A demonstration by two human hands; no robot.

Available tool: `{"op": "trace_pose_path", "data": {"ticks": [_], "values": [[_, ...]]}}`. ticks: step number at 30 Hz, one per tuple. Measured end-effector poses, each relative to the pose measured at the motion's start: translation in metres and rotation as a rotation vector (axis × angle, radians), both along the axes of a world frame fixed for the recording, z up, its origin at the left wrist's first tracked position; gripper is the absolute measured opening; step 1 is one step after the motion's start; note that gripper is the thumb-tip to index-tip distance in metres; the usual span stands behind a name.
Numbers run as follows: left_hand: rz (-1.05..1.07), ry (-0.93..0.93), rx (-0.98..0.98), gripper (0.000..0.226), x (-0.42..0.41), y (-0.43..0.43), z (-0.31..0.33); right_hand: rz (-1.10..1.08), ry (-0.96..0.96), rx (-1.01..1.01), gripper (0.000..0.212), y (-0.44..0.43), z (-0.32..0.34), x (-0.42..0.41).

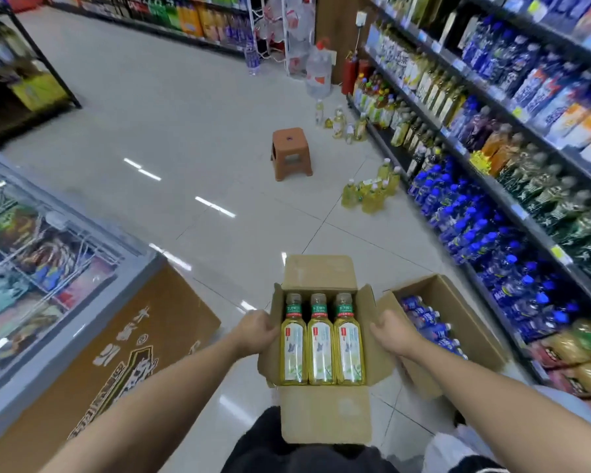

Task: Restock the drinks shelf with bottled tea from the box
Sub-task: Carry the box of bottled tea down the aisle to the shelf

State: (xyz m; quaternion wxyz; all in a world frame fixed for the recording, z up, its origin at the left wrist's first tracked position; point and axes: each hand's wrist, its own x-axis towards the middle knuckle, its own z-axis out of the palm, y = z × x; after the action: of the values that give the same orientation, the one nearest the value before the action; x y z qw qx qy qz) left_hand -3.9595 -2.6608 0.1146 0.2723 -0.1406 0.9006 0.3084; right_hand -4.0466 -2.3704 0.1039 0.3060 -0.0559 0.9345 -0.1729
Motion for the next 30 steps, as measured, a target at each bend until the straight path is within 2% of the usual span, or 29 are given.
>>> {"op": "trace_pose_path", "data": {"ticks": [6, 8, 13, 17, 22, 26, 30], "values": [[-0.061, -0.016, 0.034, 0.047, -0.212, -0.065, 0.002, -0.093, -0.03, -0.006, 0.04, -0.046, -0.019, -0.189], [-0.077, -0.007, 0.033, 0.051, -0.284, -0.084, 0.004, -0.119, -0.023, -0.015, 0.034, -0.066, -0.008, -0.25], [-0.133, -0.006, -0.003, 0.051, -0.459, -0.119, 0.008, -0.161, -0.012, -0.062, 0.039, -0.105, 0.001, -0.412], [-0.151, 0.004, -0.033, 0.054, -0.593, -0.139, 0.011, -0.184, -0.026, -0.052, 0.032, -0.127, 0.001, -0.542], [-0.172, 0.007, -0.019, 0.04, -0.745, -0.163, 0.012, -0.172, 0.001, 0.016, 0.037, -0.149, 0.011, -0.689], [-0.256, 0.01, -0.027, 0.036, -0.902, -0.181, 0.008, -0.248, -0.007, 0.015, 0.027, -0.163, 0.005, -0.824], [-0.327, 0.03, -0.017, 0.036, -1.046, -0.188, 0.005, -0.321, -0.002, 0.053, 0.026, -0.17, -0.01, -0.947]]}}
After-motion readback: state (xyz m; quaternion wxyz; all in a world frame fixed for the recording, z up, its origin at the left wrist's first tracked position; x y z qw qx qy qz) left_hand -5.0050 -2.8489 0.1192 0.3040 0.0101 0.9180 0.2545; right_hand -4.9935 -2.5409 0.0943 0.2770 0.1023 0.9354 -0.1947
